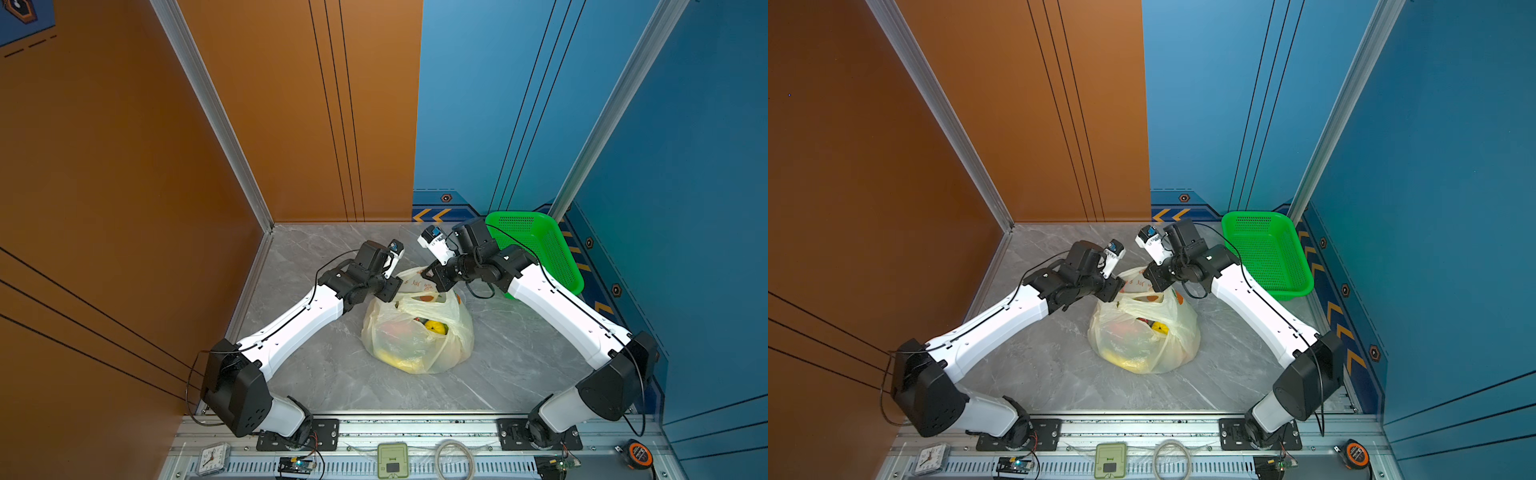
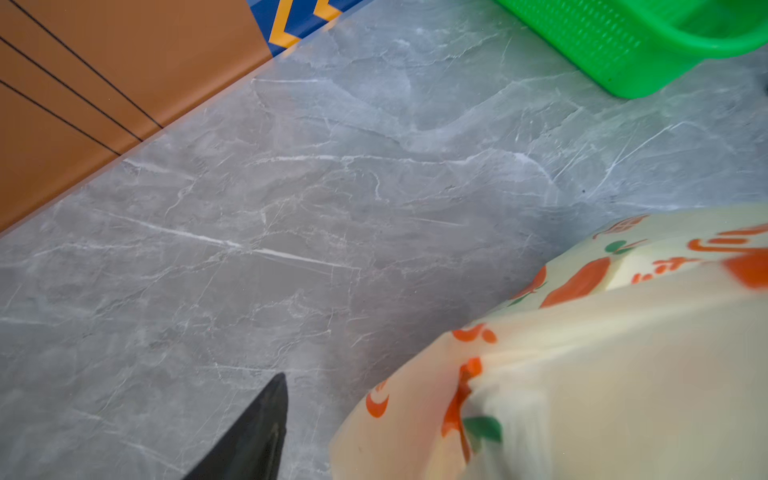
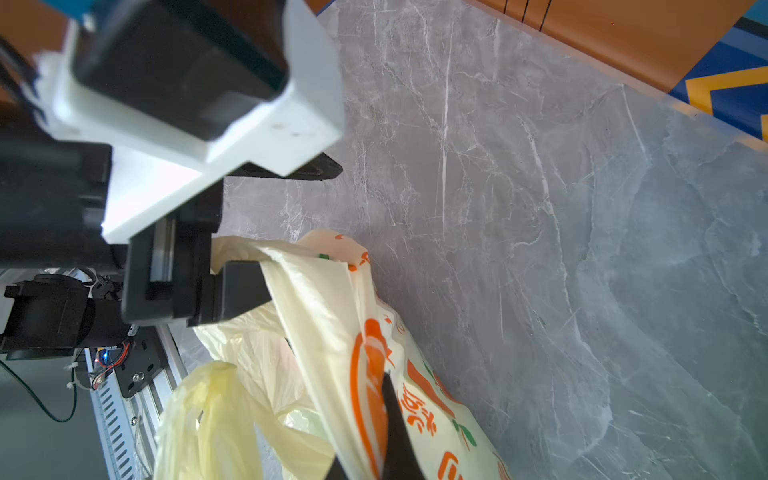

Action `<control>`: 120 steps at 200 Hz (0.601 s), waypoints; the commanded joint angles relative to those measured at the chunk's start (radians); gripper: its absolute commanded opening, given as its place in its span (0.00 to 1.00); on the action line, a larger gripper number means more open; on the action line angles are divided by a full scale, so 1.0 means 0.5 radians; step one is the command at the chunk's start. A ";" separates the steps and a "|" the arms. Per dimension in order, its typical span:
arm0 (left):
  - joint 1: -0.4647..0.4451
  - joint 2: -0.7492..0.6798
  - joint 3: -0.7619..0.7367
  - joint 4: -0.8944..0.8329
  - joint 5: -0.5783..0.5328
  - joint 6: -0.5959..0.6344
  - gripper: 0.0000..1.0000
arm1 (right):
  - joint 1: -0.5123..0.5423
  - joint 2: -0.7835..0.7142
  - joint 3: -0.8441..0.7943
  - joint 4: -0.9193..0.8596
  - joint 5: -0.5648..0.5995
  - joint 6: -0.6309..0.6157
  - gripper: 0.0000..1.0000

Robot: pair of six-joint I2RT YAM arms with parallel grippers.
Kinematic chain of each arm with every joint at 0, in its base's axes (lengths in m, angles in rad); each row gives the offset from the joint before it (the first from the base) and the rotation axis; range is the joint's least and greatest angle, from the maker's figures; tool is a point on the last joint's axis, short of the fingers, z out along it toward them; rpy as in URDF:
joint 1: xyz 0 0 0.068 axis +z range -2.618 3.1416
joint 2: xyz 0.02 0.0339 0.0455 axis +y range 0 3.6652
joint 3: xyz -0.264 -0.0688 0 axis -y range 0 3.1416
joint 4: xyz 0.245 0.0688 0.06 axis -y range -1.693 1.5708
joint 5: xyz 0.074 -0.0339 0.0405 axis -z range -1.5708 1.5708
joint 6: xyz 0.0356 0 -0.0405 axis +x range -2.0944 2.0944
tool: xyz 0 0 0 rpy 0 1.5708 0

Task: Untie the knot of the plastic bag and take out the fruit

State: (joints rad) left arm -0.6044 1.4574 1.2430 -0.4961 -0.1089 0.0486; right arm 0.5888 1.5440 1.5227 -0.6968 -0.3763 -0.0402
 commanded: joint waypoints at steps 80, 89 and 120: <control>0.238 -0.004 -0.104 -0.646 -0.779 -0.132 0.40 | -0.118 -0.129 -0.140 0.136 0.203 0.059 0.00; 0.256 0.003 -0.101 -0.655 -0.752 -0.142 0.38 | -0.117 -0.123 -0.140 0.139 0.206 0.062 0.00; 0.298 -0.001 -0.040 -0.649 -0.558 -0.200 0.25 | -0.116 -0.112 -0.143 0.142 0.234 0.074 0.00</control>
State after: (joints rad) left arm -0.4976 1.4570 1.2175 -0.7208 -0.3801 -0.0151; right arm 0.5617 1.5372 1.4536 -0.6350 -0.3363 -0.0254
